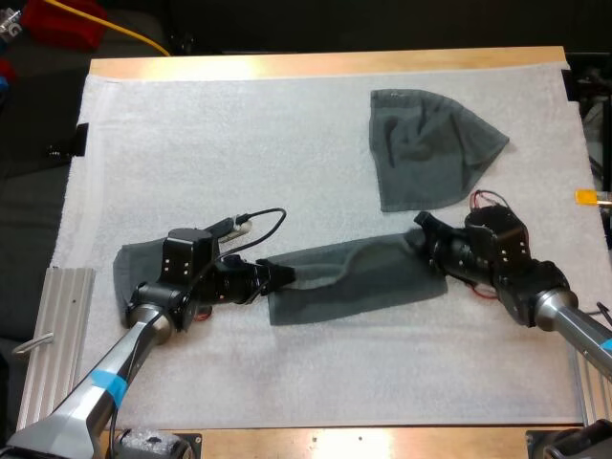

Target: Pick towel from pile, fold and stack

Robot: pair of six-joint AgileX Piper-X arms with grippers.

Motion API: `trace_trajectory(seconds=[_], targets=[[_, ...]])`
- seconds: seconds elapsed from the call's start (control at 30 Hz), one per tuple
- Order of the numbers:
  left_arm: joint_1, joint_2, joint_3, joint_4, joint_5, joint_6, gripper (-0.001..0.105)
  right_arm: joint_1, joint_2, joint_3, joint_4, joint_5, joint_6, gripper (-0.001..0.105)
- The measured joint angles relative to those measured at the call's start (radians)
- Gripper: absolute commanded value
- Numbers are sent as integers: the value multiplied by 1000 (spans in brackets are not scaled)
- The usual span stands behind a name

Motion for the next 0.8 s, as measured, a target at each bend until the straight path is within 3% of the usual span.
trace_trajectory(seconds=[0.07, 0.13, 0.27, 0.53, 0.8], targets=[[0, 0, -8, -1, 43, 0, 65, 0, 0, 0, -81, -48, -20, 69], [0, 0, -24, -11, 85, 0, 61, 0, 0, 0, -159, -85, -24, 70], [0, 0, -62, -17, 150, 0, 60, 0, -19, 0, -179, -113, -61, 70], [0, -120, -67, 29, 162, 0, 60, 0, -185, 0, 88, -29, -277, 70], [0, -304, -67, 161, 143, 4, 60, 0, -333, 0, 325, -10, -363, 70]])
